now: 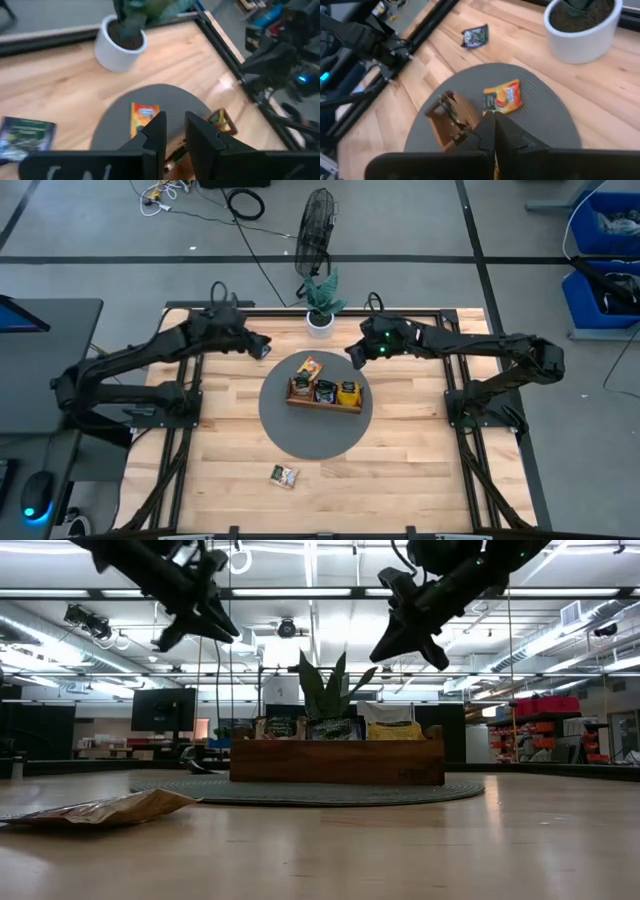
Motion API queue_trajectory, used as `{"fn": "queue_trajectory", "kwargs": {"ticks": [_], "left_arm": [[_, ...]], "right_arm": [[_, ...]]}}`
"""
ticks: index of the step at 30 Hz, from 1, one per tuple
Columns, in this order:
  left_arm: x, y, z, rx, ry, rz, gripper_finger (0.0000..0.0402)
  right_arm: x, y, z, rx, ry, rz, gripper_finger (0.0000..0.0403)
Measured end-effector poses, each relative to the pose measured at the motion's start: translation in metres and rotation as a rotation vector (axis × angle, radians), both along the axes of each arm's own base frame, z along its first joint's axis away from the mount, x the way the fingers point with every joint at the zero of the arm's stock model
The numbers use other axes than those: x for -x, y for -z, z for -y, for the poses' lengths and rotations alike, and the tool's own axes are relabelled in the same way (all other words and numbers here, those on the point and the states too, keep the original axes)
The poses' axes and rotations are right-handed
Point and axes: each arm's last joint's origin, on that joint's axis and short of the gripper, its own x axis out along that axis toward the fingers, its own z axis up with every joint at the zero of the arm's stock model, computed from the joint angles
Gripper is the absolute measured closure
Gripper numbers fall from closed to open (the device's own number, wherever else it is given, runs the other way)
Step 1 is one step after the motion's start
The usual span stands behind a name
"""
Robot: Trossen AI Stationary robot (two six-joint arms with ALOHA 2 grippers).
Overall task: Pick & Place Tea
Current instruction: Put the yellow tea bag into the right section of the wooden organizer
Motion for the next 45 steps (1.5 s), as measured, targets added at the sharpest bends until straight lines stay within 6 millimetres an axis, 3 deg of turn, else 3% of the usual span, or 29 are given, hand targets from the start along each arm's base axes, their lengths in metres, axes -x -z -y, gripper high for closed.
{"fn": "queue_trajectory", "kwargs": {"ticks": [6,12,22,26,37,45], "left_arm": [[-0.015,0.015,-0.029,0.151,0.077,0.070,0.0330],[-0.019,0.025,-0.045,0.200,0.061,0.091,0.0330],[-0.017,0.025,-0.049,0.207,0.048,0.097,0.0330],[-0.018,0.025,-0.048,0.209,0.053,0.097,0.0330],[-0.018,0.025,-0.047,0.224,0.046,0.102,0.0330],[-0.018,0.025,-0.048,0.224,0.046,0.103,0.0330]], "right_arm": [[0.003,0.006,0.006,-0.114,-0.038,-0.019,0.0400],[-0.001,0.017,0.023,-0.262,0.000,0.014,0.0399],[-0.025,0.061,0.045,-0.475,0.050,0.010,0.0392],[-0.032,0.079,0.048,-0.479,0.048,-0.006,0.0355],[-0.055,0.114,0.058,-0.622,0.095,0.079,0.0200],[-0.059,0.129,0.060,-0.660,0.121,0.047,0.0162]]}}
